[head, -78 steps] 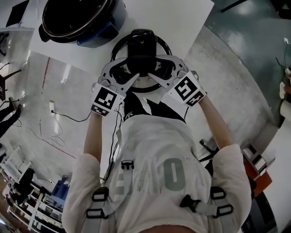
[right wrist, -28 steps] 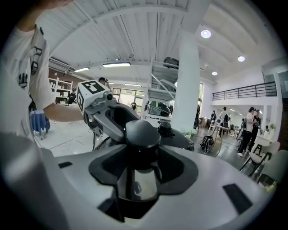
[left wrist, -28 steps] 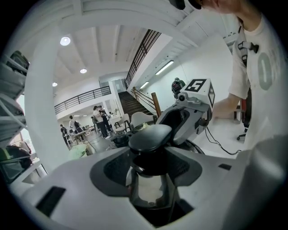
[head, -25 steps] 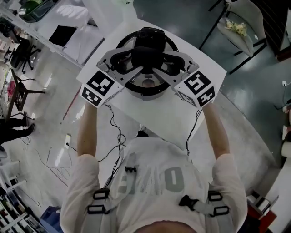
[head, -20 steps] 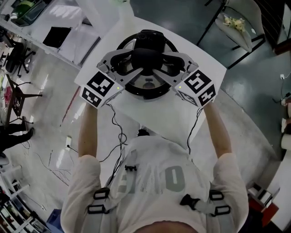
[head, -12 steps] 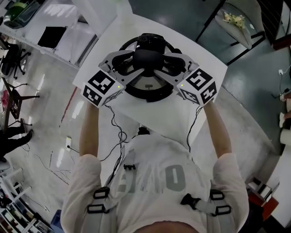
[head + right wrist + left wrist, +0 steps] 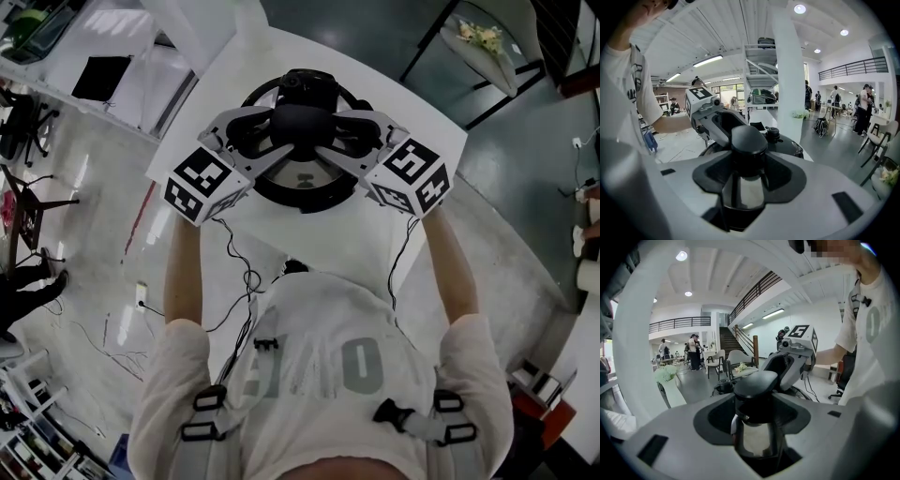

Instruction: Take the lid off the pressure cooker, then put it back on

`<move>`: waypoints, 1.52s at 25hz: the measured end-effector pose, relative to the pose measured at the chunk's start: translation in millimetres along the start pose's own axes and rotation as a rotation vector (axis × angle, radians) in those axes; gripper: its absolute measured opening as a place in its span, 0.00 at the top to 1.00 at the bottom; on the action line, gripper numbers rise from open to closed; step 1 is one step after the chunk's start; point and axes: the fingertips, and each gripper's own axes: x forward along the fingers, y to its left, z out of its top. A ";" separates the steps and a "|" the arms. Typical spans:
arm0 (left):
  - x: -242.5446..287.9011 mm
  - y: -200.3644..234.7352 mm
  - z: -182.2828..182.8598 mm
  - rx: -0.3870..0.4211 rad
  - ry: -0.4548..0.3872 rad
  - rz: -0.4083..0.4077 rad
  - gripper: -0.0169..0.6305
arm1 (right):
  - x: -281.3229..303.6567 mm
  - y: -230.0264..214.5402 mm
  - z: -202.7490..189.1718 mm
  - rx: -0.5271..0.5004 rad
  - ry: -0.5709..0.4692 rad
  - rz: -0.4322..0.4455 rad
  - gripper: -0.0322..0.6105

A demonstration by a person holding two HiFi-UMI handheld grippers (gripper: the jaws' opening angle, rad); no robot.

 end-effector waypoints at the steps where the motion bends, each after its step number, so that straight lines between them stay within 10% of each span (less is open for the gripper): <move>1: 0.6 0.7 -0.3 -0.006 0.001 -0.004 0.61 | 0.7 -1.0 -0.2 0.002 0.005 0.014 0.61; 38: 15.3 -10.2 7.8 0.065 0.038 -0.177 0.41 | -19.7 -11.7 8.1 -0.054 -0.086 -0.257 0.48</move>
